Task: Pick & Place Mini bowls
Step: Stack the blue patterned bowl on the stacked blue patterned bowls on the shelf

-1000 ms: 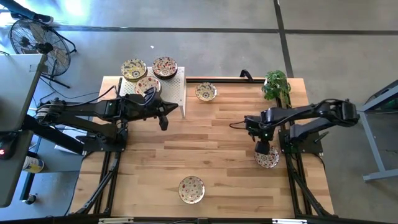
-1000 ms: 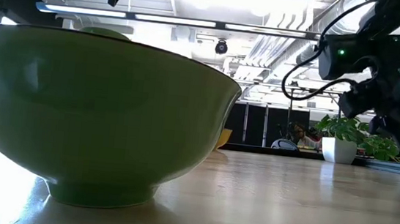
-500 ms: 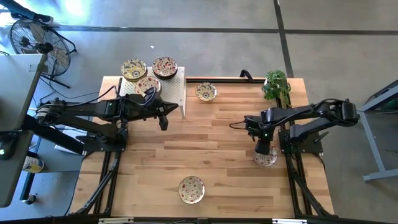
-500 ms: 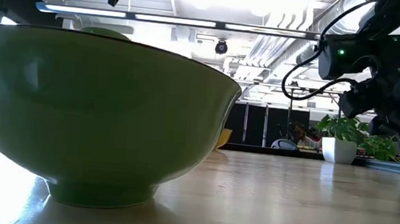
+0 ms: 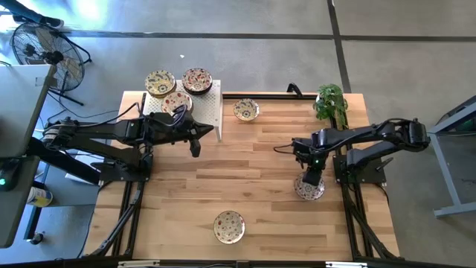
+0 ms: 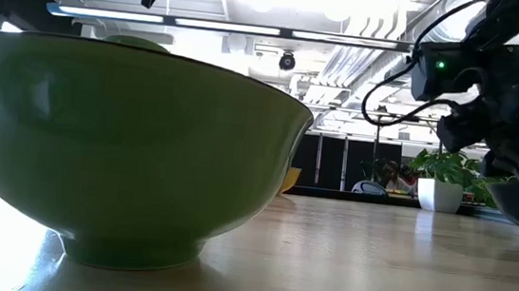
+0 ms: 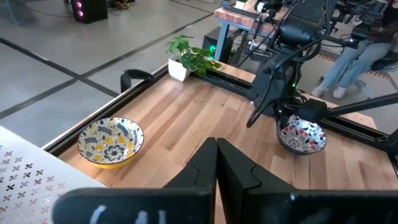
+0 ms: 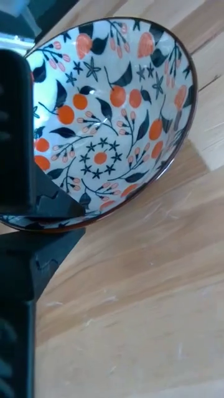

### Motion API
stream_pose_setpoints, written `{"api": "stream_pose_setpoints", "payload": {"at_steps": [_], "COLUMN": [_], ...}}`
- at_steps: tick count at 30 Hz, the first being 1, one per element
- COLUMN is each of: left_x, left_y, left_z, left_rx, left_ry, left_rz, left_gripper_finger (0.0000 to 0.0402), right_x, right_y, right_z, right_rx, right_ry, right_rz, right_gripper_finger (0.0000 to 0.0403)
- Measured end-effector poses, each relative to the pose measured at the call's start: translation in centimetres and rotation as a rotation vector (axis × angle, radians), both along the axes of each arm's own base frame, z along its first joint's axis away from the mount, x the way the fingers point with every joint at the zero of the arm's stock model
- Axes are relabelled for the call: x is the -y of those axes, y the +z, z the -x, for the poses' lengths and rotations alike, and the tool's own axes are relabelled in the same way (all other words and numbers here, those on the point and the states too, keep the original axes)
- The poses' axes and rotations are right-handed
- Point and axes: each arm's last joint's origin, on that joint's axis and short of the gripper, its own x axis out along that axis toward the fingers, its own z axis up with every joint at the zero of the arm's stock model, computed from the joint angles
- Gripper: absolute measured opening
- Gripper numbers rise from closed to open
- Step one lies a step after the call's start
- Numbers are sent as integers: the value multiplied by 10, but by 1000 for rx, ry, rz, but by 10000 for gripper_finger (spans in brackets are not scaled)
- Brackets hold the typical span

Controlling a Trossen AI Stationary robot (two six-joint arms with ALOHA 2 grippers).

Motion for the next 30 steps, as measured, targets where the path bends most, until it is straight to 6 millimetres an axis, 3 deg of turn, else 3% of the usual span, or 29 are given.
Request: {"api": "stream_pose_setpoints", "payload": {"at_steps": [8,18,30], "left_x": [1,1,1], "left_y": [0,0,0], "left_z": [0,0,0], "left_rx": [0,0,-1], "left_ry": [-20,-20,-20], "left_rz": [6,6,2], "left_gripper_finger": [0,0,0], "right_x": [2,4,-8], "right_y": [20,53,67], "right_z": [-12,-36,-66], "right_rx": [81,250,455], "right_ry": [-73,-283,-490], "right_rz": [4,7,61], "right_gripper_finger": [13,13,10]}}
